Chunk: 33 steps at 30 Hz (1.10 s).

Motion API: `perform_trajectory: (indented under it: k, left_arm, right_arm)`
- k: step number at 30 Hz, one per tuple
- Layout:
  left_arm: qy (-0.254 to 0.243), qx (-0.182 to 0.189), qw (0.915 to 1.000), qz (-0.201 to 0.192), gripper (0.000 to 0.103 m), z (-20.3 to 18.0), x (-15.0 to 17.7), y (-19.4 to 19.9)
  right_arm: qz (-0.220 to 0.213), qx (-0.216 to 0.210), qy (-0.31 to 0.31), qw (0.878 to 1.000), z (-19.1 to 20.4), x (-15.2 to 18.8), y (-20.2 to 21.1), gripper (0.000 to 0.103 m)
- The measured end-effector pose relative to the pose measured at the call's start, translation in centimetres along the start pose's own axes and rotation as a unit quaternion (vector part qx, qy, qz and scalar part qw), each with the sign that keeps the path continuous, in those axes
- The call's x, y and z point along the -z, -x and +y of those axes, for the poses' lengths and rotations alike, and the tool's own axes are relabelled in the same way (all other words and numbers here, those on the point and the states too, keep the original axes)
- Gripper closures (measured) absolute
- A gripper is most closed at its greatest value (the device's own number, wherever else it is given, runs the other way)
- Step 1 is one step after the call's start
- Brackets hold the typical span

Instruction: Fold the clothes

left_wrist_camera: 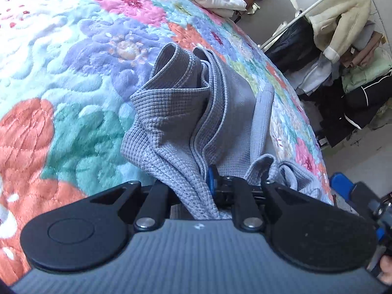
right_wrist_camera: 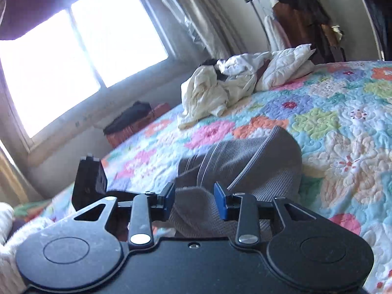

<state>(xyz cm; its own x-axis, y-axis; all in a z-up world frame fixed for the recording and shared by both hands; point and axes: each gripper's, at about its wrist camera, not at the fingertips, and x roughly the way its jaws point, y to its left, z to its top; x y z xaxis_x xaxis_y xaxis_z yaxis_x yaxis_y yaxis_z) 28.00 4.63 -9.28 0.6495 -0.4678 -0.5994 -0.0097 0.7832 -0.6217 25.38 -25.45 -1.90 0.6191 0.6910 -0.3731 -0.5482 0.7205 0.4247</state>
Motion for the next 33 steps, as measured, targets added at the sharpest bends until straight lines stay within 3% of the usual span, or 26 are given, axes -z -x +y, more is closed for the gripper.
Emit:
perform_trajectory:
  k: [1, 4, 7, 9, 12, 15, 19, 21, 24, 27, 29, 30, 31, 33]
  left_arm:
    - [-0.008, 0.002, 1.0, 0.005, 0.089, -0.1, -0.2, 0.0]
    - [-0.052, 0.001, 0.9986, 0.013, 0.086, -1.0, -0.7, 0.3]
    - [-0.089, -0.003, 0.996, 0.011, 0.076, -2.0, -1.0, 0.7]
    - [-0.096, -0.002, 0.9954, 0.008, 0.072, -2.4, -1.1, 1.0]
    - [-0.063, 0.012, 0.9979, 0.007, 0.07, -1.8, -1.4, 1.1]
    - [-0.057, 0.022, 0.9981, -0.001, 0.087, -2.3, -1.8, 1.2]
    - [-0.084, 0.049, 0.9953, -0.004, 0.089, -5.5, -3.3, 1.4]
    - [-0.102, 0.057, 0.9931, 0.005, 0.089, -7.8, -4.0, 0.8]
    - [-0.137, 0.07, 0.988, 0.015, 0.089, -11.1, -4.7, -0.2]
    - [-0.175, 0.084, 0.9807, 0.023, 0.089, -14.4, -4.6, -1.4]
    - [-0.2, 0.083, 0.976, 0.026, 0.088, -16.1, -4.4, -1.9]
    - [-0.211, 0.082, 0.9737, 0.027, 0.087, -17.0, -4.2, -2.2]
    - [-0.215, 0.074, 0.9737, 0.023, 0.078, -17.3, -4.1, -2.1]
    - [-0.207, 0.077, 0.9752, 0.012, 0.067, -17.0, -3.9, -1.6]
  right_arm:
    - [-0.015, 0.008, -0.014, 1.0, -0.5, -0.2, 0.3, 0.044]
    - [0.001, 0.073, -0.064, 0.995, -2.6, -0.1, -0.9, 0.044]
    - [0.03, 0.099, -0.088, 0.991, -4.0, 0.4, -2.8, 0.044]
    - [0.047, 0.094, -0.069, 0.992, -3.4, 0.6, -3.6, 0.044]
    - [0.057, 0.093, -0.014, 0.994, -1.6, 1.1, -2.4, 0.044]
    - [0.067, 0.092, 0.041, 0.993, 0.3, 1.5, -1.3, 0.042]
    - [0.081, 0.09, 0.114, 0.986, 2.8, 2.0, 0.3, 0.021]
    - [0.082, 0.105, 0.152, 0.979, 3.7, 2.4, 0.0, 0.019]
    - [0.082, 0.139, 0.164, 0.973, 3.7, 2.2, -2.0, 0.019]
    - [0.061, 0.176, 0.118, 0.975, 2.0, 1.5, -3.2, 0.019]
    - [0.046, 0.204, 0.081, 0.974, 0.4, 1.0, -3.5, 0.041]
    - [0.039, 0.217, 0.057, 0.974, -0.5, 0.8, -3.5, 0.067]
    - [0.031, 0.225, -0.002, 0.974, -1.9, 1.2, -2.6, 0.077]
    - [0.014, 0.237, -0.12, 0.964, -4.9, 2.1, -0.6, 0.08]
